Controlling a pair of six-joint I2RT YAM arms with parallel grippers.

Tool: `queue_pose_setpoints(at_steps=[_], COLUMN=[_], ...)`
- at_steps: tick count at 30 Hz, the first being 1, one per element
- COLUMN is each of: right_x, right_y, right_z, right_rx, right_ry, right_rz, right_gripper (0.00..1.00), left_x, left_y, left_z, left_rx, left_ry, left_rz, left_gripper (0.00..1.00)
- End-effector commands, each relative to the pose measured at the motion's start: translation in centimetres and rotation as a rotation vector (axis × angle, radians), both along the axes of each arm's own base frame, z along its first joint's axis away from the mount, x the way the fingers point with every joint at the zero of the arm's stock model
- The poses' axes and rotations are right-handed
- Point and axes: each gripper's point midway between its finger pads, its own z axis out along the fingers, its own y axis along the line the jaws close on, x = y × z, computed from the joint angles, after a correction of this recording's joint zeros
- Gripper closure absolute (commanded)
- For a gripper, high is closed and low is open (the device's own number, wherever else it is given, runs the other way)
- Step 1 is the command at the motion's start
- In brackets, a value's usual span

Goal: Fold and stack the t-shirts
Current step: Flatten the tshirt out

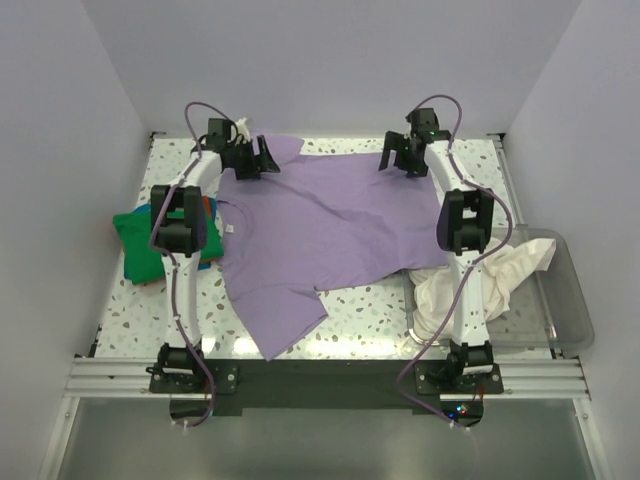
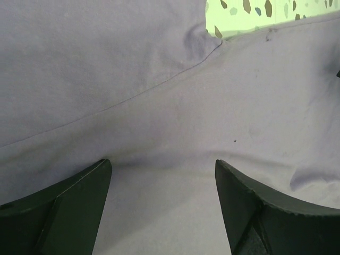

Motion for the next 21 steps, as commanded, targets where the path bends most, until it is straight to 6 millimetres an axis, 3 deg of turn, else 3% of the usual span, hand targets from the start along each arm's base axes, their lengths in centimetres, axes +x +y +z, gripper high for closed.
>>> queue_pose_setpoints(at_steps=[1,3,4,5,7,8,9,11,12,13,15,17,20,21], right_x=[0.0,-0.2,-0.2,-0.3,-0.7,-1.0,-1.6,-2.5,-3.3,-3.9,-5.3,-6.3,-8.1,-8.8], right_y=[1.6,2.0,2.2,2.2,2.2,2.2,2.1,2.1,2.1,2.3,2.3,2.6,2.7,2.7], right_z=[2.9,4.4,5.5,7.5,9.1,11.3,11.0,13.1,12.5,12.5,12.5,11.9,10.5,9.1], right_rx=[0.079,0.100,0.104,0.108,0.105,0.106,0.103,0.106,0.108,0.109,0.110,0.109,0.105,0.099], right_ry=[-0.034,-0.056,-0.075,-0.108,-0.131,-0.165,-0.151,-0.178,-0.158,-0.150,-0.130,-0.107,-0.063,-0.039], right_rz=[0.031,0.053,0.066,0.075,0.093,0.096,0.098,0.108,0.110,0.115,0.123,0.133,0.136,0.136], right_gripper=[0.01,0.01,0.01,0.01,0.01,0.01,0.01,0.01,0.01,0.01,0.01,0.01,0.01,0.01], left_x=[1.3,1.5,1.6,1.6,1.3,0.9,0.5,-0.7,-1.4,-2.5,-4.0,-6.1,-9.0,-9.7], left_y=[2.1,1.6,1.4,0.9,0.3,-0.3,-0.6,-1.3,-1.5,-1.5,-1.5,-1.3,-1.0,-1.0], left_z=[1.5,4.0,6.4,7.5,10.9,11.7,13.5,13.8,14.7,13.5,13.6,11.1,8.5,8.3], left_rx=[0.088,0.079,0.073,0.069,0.056,0.047,0.034,0.019,0.017,0.022,0.025,0.044,0.066,0.066], left_ry=[-0.093,-0.146,-0.194,-0.214,-0.267,-0.275,-0.295,-0.268,-0.269,-0.220,-0.186,-0.103,-0.026,-0.022], left_rz=[0.045,0.038,0.036,0.031,0.024,0.016,0.017,0.015,0.018,0.021,0.035,0.038,0.026,0.019], left_gripper=[0.16,0.16,0.16,0.16,0.16,0.15,0.15,0.15,0.15,0.15,0.15,0.15,0.15,0.14])
